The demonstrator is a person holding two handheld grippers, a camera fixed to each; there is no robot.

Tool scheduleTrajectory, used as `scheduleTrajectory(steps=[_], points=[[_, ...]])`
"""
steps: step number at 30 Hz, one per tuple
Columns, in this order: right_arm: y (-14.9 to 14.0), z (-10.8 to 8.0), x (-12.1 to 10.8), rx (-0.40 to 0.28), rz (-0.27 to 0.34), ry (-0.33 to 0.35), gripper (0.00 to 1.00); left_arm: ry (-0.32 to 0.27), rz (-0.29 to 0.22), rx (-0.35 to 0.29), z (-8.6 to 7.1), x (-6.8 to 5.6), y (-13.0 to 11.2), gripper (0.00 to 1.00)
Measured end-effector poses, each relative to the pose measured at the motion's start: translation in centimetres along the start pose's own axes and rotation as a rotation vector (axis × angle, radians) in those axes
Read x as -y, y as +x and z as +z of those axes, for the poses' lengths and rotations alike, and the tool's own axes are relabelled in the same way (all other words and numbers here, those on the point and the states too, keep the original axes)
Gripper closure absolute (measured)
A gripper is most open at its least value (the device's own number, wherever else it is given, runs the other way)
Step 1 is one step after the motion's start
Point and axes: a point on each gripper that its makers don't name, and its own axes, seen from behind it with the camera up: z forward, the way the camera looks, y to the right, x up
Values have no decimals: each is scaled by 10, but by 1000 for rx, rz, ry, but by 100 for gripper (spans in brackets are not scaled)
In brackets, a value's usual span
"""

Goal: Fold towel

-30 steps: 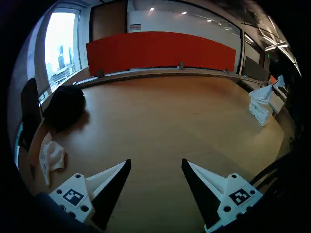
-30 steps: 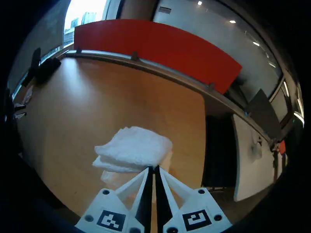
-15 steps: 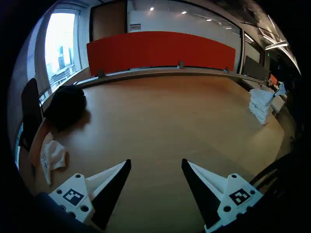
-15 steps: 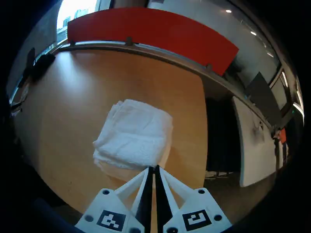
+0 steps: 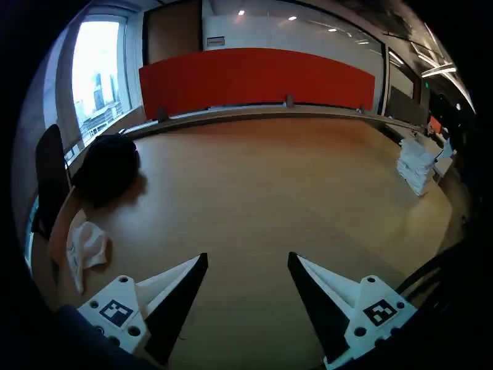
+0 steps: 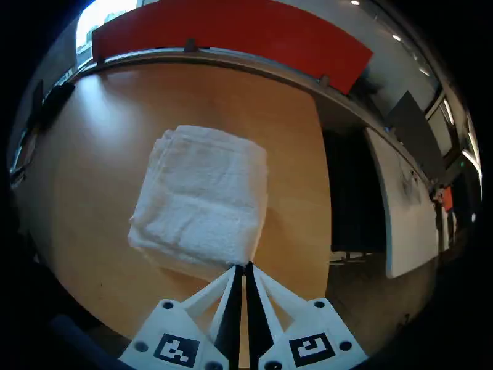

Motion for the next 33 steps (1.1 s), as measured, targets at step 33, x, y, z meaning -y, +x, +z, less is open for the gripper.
scheduleTrajectory(steps=[33], points=[[-13, 9, -2, 47, -6, -26, 74, 6, -5, 11, 4, 0, -3, 3]])
